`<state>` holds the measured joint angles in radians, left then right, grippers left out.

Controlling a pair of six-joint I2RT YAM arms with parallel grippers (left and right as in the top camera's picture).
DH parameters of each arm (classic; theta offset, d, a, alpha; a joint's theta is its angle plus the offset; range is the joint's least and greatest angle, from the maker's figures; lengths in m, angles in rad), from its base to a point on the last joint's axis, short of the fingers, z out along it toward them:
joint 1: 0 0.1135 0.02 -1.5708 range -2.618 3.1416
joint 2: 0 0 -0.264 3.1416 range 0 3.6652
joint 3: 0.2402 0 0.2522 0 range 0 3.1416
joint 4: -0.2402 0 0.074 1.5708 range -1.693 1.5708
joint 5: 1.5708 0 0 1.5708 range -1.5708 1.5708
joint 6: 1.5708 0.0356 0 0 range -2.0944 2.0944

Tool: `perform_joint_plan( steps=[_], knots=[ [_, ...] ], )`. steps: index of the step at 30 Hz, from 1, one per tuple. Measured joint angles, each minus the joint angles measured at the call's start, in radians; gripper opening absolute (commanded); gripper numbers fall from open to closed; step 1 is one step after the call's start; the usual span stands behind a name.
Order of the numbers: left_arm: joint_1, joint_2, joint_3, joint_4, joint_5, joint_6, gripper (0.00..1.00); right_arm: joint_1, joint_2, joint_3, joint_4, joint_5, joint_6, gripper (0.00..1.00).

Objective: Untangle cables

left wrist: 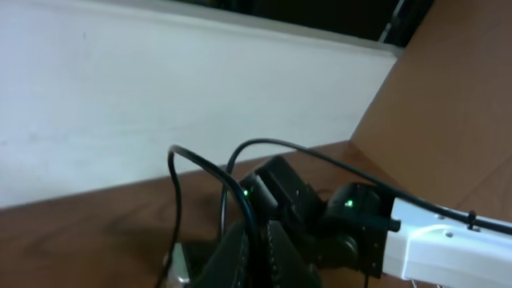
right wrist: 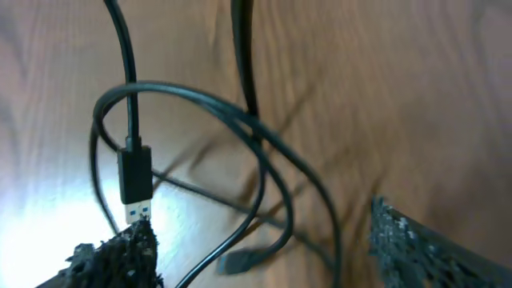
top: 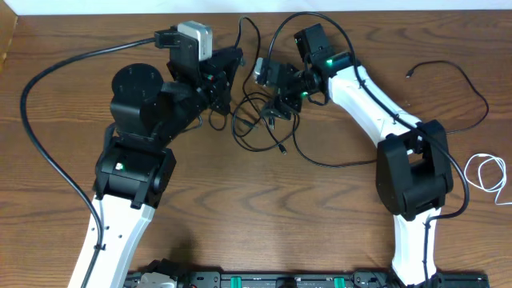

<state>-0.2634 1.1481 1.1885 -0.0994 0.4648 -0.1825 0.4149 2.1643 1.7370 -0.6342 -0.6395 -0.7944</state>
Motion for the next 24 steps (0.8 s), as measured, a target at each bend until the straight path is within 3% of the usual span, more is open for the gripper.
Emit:
perform_joint_plan(
  steps=[6, 14, 18, 24],
  knots=[
    [0.000, 0.000, 0.000, -0.029, 0.008, 0.000, 0.07, 0.015, 0.000, -0.031, 0.111, 0.010, -0.008, 0.91],
    [0.000, 0.000, 0.000, 0.038, 0.154, -0.016, 0.07, 0.040, 0.000, -0.037, 0.198, 0.010, -0.011, 0.87],
    [0.000, 0.000, 0.000, 0.080, 0.206, -0.048, 0.08, 0.050, 0.005, -0.037, 0.206, 0.007, -0.014, 0.81],
    [0.000, 0.000, 0.000, 0.098, 0.234, -0.081, 0.08, 0.071, 0.043, -0.037, 0.216, 0.006, -0.022, 0.61]
  ],
)
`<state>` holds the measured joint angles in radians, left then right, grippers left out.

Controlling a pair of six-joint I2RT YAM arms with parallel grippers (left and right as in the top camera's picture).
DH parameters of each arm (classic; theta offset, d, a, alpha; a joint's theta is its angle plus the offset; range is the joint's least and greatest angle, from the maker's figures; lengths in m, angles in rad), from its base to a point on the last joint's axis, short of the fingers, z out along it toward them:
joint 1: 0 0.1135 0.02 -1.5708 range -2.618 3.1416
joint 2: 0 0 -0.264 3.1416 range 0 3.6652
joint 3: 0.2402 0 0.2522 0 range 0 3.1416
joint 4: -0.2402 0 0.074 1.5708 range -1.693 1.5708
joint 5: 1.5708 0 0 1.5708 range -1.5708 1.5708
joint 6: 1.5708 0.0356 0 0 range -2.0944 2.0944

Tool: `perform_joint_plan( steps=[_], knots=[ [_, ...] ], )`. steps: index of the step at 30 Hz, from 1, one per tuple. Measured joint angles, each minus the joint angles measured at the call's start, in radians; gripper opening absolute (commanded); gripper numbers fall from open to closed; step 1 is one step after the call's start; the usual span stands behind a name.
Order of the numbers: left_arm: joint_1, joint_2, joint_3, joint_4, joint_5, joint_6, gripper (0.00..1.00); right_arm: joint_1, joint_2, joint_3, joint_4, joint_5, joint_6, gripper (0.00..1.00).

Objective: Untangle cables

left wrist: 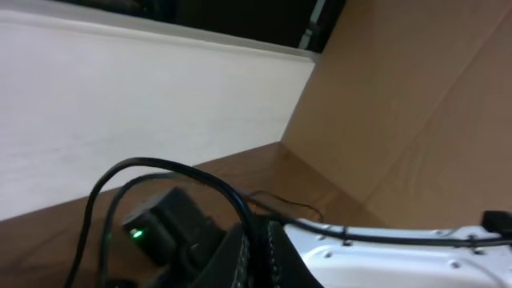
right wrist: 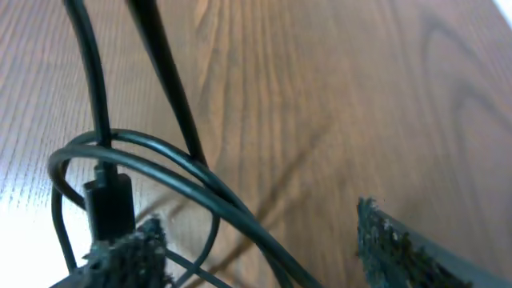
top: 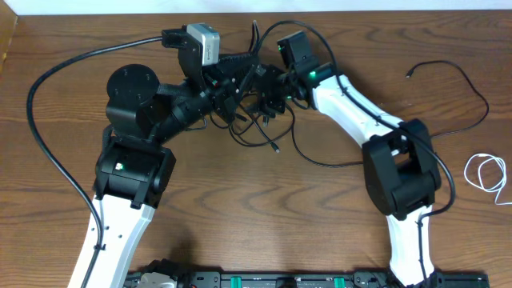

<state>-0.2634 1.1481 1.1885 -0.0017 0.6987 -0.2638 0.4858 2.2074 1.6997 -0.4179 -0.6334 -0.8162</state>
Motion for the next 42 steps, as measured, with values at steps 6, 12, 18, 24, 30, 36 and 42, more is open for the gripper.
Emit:
perform_joint_plan(
  steps=[6, 12, 18, 24, 30, 36, 42],
  knots=[
    [0.000, 0.000, 0.000, 0.003, 0.006, -0.021, 0.07, 0.015, 0.013, -0.003, 0.015, 0.001, 0.000, 0.20],
    [0.000, 0.000, 0.000, 0.002, 0.004, -0.024, 0.07, 0.012, 0.013, -0.004, 0.010, 0.025, 0.019, 0.08],
    [0.000, 0.000, 0.000, -0.111, -0.097, 0.003, 0.07, -0.015, 0.013, -0.004, -0.022, 0.051, 0.058, 0.04],
    [0.000, 0.011, 0.000, -0.268, -0.409, 0.033, 0.08, -0.084, 0.013, -0.004, -0.094, 0.056, 0.073, 0.03],
    [0.000, 0.053, 0.000, -0.309, -0.794, 0.037, 0.07, -0.156, -0.016, -0.005, -0.145, 0.063, 0.075, 0.03],
    [0.000, 0.062, 0.000, -0.309, -1.074, 0.037, 0.08, -0.232, -0.049, -0.005, -0.175, 0.064, 0.086, 0.03],
    [0.005, 0.062, 0.000, -0.312, -1.302, 0.037, 0.08, -0.311, -0.074, -0.005, -0.217, 0.040, 0.109, 0.03]
  ],
)
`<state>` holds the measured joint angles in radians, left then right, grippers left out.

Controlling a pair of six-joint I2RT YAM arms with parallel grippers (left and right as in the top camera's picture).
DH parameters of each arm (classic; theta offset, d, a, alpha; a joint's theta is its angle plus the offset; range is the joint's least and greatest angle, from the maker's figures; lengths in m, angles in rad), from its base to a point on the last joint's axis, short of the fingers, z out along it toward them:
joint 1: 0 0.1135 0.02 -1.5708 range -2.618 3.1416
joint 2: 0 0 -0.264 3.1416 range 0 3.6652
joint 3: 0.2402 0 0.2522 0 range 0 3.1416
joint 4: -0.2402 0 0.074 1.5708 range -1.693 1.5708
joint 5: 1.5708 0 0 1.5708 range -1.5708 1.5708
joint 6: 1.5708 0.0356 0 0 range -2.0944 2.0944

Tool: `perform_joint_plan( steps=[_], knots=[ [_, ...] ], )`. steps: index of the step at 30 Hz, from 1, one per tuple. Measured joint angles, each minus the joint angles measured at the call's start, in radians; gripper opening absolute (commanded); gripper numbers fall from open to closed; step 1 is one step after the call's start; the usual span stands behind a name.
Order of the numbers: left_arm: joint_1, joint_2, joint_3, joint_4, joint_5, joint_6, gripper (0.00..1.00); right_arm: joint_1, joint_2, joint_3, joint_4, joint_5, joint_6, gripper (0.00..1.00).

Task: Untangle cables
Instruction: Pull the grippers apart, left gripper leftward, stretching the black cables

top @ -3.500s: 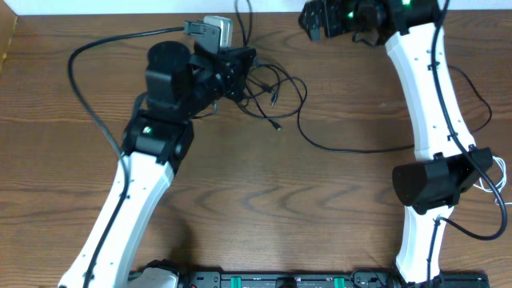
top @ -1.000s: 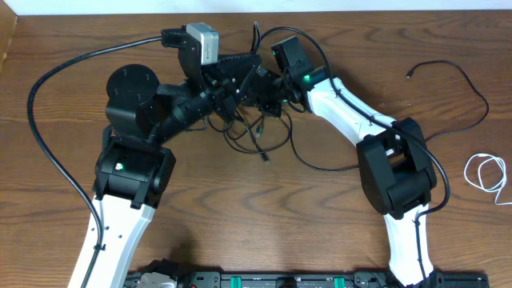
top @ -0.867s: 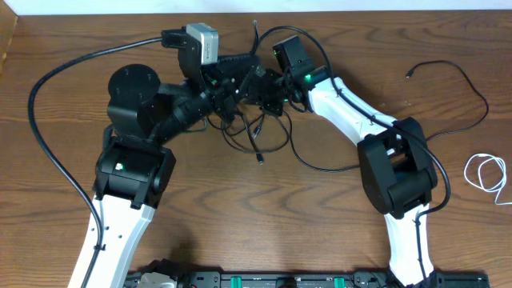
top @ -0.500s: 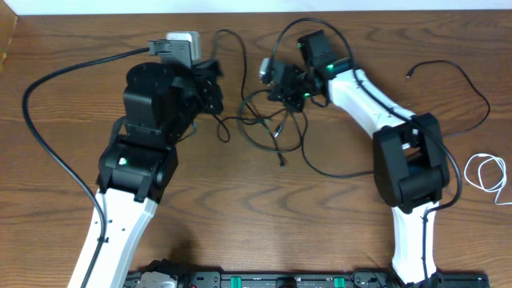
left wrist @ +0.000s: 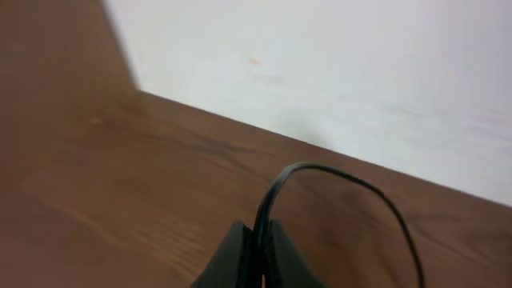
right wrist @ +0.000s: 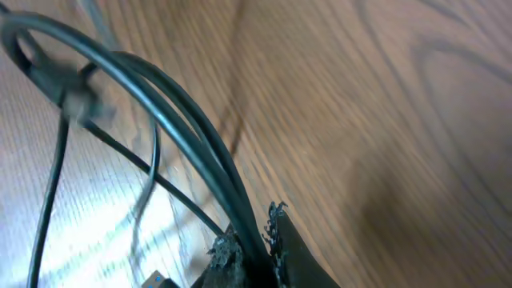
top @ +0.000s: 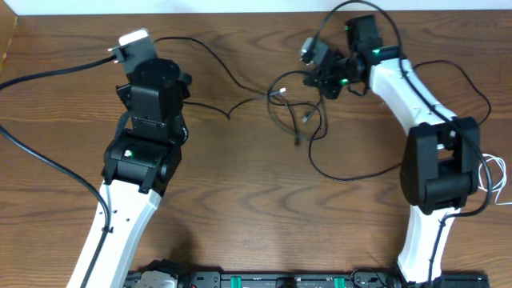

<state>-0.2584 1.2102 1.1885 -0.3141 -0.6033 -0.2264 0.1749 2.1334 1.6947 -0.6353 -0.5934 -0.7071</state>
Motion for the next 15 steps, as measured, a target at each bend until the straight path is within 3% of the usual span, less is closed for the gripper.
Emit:
perform_joint_plan(
  steps=[6, 15],
  knots=[
    [0.066, 0.000, 0.000, -0.022, -0.108, 0.008, 0.08, -0.074, -0.054, 0.000, -0.040, -0.018, 0.007, 0.04],
    [0.154, 0.000, 0.000, -0.071, -0.144, 0.014, 0.07, -0.148, -0.071, 0.000, -0.074, -0.026, 0.013, 0.04]
  ],
)
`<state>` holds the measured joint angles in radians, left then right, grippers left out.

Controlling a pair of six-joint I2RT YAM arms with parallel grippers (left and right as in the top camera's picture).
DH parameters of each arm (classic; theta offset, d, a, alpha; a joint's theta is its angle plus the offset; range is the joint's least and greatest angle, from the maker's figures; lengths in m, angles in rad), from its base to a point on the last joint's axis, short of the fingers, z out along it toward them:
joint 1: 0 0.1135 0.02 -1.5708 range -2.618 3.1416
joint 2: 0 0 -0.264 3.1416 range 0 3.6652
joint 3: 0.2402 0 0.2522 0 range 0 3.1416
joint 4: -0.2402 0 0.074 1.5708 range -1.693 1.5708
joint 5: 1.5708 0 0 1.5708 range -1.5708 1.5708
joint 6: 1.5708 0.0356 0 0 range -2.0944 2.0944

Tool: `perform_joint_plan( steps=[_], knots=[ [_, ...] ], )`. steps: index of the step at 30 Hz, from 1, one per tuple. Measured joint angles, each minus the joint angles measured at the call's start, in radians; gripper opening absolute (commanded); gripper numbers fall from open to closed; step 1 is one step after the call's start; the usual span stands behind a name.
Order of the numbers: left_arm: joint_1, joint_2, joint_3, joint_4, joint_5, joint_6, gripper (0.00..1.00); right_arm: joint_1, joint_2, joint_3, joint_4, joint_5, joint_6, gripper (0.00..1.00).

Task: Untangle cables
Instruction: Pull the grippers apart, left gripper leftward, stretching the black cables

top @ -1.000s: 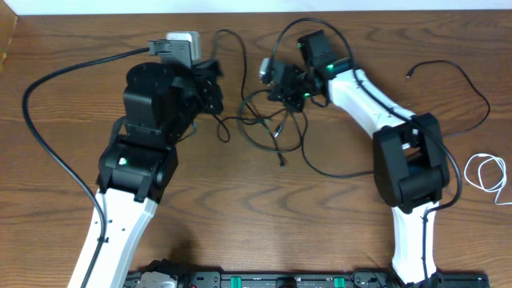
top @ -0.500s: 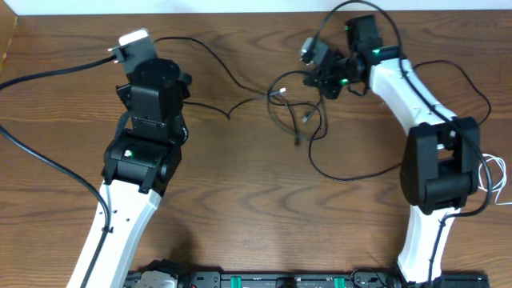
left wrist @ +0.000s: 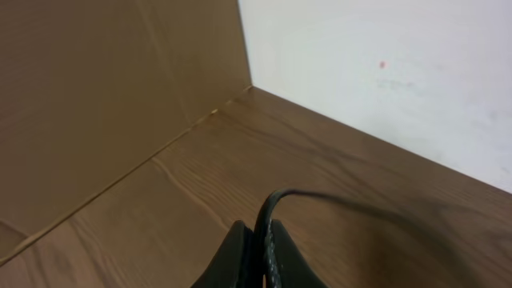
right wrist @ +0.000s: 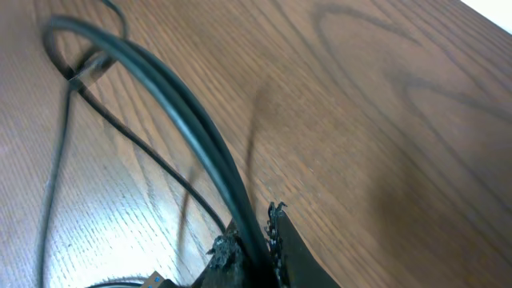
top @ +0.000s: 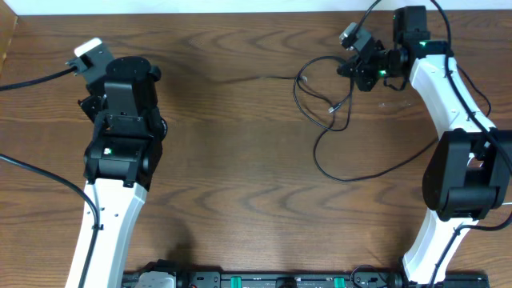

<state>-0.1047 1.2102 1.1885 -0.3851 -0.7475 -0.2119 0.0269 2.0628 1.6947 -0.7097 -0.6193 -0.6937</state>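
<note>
Black cables form a loose tangle [top: 322, 102] on the brown table, right of the middle. One long loop [top: 344, 172] trails toward the front. My right gripper [top: 356, 68] is at the tangle's right side, shut on two black strands [right wrist: 172, 100], its tips [right wrist: 254, 234] close to the wood. A thin strand [top: 256, 78] runs left from the tangle toward my left arm [top: 120, 88]. In the left wrist view, my left gripper [left wrist: 258, 234] is shut on that black cable [left wrist: 276, 198], near the table's far left corner.
A thick black robot cable [top: 32, 78] curves along the left side. A brown cardboard panel [left wrist: 104, 96] closes the left edge and a white wall [left wrist: 384, 72] the back. Another black cable [top: 472, 80] runs behind the right arm.
My left gripper has moved farther left with its strand, toward the corner. My right gripper has moved right and back with its strands. The strand between them now lies longer and straighter.
Both grippers were first at the tangle in the back middle, the left shut on a strand and the right open over the cables. They then stood close together. Later the right was shut on strands and the arms were apart; now they are wider apart, the tangle looser.
</note>
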Motion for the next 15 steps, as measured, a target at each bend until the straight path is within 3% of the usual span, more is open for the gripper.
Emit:
perform_joint_plan(
  steps=[7, 15],
  knots=[
    [0.064, 0.000, 0.000, -0.003, 0.007, -0.009, 0.07, -0.008, 0.000, 0.000, -0.001, -0.007, 0.011, 0.05],
    [0.070, 0.005, 0.000, -0.034, 0.112, -0.024, 0.08, -0.004, 0.000, 0.000, 0.002, -0.035, 0.027, 0.03]
  ],
)
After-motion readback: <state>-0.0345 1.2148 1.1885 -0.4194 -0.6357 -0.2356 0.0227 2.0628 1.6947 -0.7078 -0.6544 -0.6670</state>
